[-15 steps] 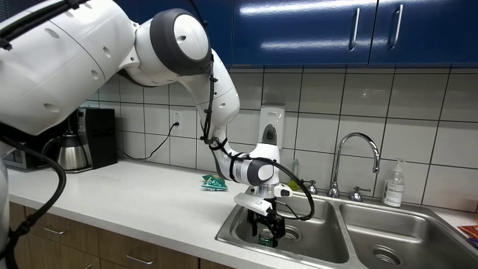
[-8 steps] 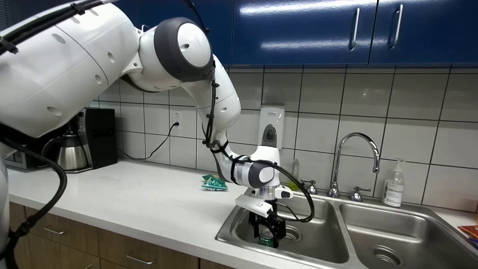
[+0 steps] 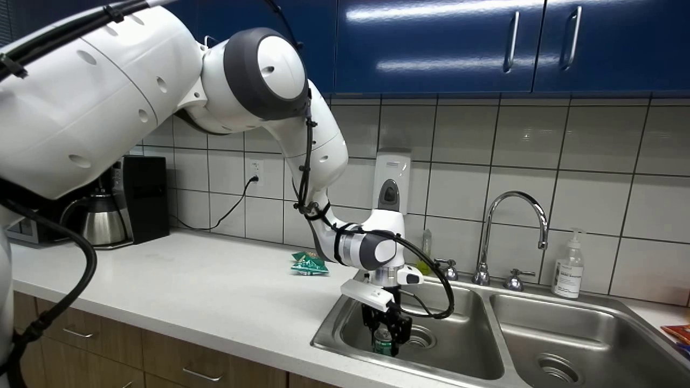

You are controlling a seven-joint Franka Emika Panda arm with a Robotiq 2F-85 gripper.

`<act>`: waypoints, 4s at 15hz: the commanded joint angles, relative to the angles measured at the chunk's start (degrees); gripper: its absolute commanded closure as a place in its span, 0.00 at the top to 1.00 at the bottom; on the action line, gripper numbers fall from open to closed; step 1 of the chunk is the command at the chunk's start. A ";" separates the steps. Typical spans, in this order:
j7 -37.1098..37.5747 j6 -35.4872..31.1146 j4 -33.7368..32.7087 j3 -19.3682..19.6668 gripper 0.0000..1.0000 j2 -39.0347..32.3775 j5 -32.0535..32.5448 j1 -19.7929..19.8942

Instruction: Take the can out of the sink

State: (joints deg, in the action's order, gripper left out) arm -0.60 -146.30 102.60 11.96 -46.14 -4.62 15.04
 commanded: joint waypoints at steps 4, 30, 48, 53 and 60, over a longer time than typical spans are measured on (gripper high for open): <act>1.38 1.27 1.02 -0.78 0.39 4.74 0.33 -0.52; 1.65 8.36 22.05 -6.00 0.39 33.32 6.40 -12.74; 3.02 7.11 26.69 -8.02 0.39 32.04 7.43 -15.81; 3.27 6.84 27.11 -8.05 0.39 31.62 7.63 -15.89; 3.54 6.48 27.13 -8.05 0.39 30.94 7.85 -16.01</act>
State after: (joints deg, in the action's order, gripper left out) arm 0.24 -139.08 129.25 4.29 -15.73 1.31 -0.91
